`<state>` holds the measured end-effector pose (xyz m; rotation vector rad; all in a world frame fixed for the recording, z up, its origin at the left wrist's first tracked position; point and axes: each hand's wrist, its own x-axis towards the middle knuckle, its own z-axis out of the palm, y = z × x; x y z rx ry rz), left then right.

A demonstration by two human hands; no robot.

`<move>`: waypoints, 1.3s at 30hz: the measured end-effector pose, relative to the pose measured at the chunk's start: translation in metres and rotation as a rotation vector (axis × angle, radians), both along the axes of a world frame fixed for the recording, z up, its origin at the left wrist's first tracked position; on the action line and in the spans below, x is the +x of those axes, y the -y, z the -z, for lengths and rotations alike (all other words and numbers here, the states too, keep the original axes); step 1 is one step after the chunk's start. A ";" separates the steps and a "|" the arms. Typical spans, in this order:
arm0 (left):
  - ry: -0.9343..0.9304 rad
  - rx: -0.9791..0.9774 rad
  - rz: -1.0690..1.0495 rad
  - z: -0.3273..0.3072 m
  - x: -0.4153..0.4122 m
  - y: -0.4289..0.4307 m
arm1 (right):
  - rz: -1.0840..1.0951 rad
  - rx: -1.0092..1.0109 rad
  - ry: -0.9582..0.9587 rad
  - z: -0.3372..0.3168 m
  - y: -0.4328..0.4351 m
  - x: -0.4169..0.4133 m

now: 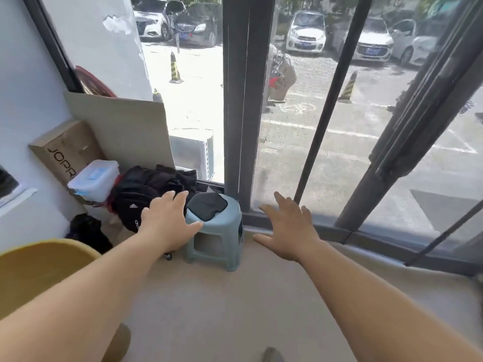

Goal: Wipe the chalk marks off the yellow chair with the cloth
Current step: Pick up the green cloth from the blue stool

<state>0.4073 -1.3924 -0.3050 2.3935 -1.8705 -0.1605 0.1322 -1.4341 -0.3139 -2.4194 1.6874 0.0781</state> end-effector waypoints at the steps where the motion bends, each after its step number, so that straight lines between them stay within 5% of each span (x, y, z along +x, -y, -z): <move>1: 0.012 0.023 -0.008 0.009 0.006 0.022 | 0.004 0.007 0.004 0.009 0.027 0.002; 8: -0.007 0.150 -0.130 0.063 0.036 0.160 | -0.034 0.124 0.031 0.069 0.217 0.033; 16: 0.064 0.279 -0.042 0.127 0.069 0.279 | -0.130 0.287 -0.023 0.130 0.365 0.102; 29: -0.143 0.668 -0.033 0.309 0.170 0.445 | -0.029 0.713 -0.092 0.294 0.479 0.202; 35: -0.328 0.714 -0.044 0.402 0.183 0.497 | -0.102 0.827 -0.109 0.373 0.527 0.236; 39: -0.288 0.672 -0.075 0.464 0.188 0.513 | -0.185 0.834 -0.167 0.424 0.562 0.252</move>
